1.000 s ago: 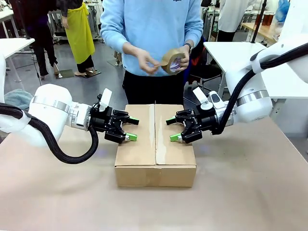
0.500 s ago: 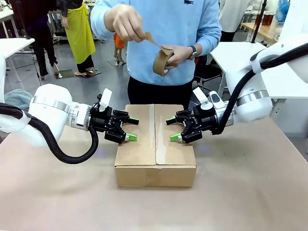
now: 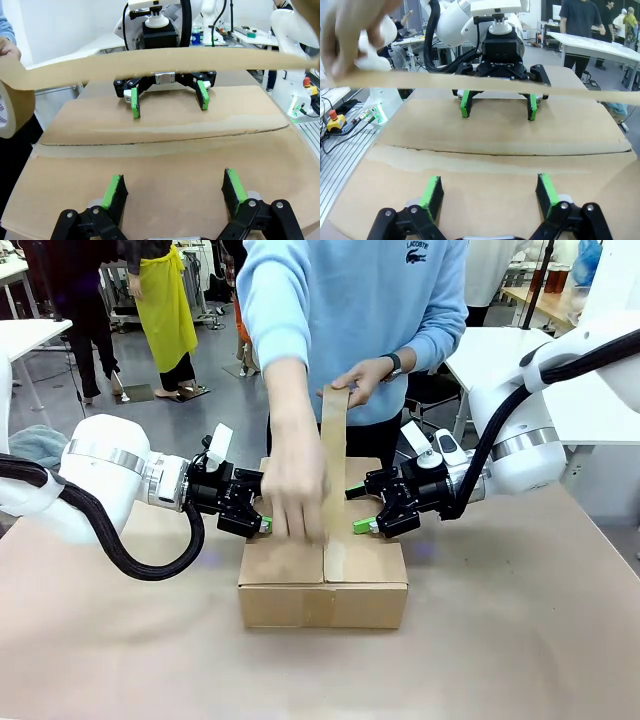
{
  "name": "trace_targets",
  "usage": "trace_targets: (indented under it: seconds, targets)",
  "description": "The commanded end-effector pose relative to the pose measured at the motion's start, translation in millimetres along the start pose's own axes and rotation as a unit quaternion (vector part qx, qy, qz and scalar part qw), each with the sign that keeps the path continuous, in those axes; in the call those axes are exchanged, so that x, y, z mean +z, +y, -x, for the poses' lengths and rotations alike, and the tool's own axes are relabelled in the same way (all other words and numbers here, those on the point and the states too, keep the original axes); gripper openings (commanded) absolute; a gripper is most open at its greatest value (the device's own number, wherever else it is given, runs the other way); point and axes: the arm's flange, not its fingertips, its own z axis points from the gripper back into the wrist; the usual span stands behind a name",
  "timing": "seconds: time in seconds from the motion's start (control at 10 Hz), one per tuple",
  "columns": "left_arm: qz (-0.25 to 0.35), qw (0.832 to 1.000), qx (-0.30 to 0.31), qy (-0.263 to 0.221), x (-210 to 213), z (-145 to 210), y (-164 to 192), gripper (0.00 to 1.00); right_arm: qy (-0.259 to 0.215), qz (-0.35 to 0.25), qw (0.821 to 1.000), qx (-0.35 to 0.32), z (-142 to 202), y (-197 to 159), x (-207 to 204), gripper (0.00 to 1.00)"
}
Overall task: Pack the gift set into the box.
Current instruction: Press and hold the closed box until the human finishes sealing it.
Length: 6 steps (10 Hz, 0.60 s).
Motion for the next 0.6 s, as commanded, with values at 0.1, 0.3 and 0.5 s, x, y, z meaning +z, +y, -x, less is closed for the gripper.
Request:
trace_targets:
  seconds: [0.1, 0.3, 0.5]
  targets:
    - [0.005, 1.0, 0.0, 0.003, -0.2, 2.7, -2.2, 1.0, -0.006, 0.007, 1.0, 0.011, 3.2, 1.1, -0.8, 1.0]
    - [0.005, 1.0, 0.0, 0.003, -0.2, 2.7, -2.2, 1.0, -0.006, 0.007, 1.0, 0.011, 3.2, 1.1, -0.8, 1.0]
    - [0.005, 1.0, 0.0, 0.003, -0.2, 2.7, -2.2, 1.0, -0.006, 0.007, 1.0, 0.011, 3.2, 1.1, -0.8, 1.0]
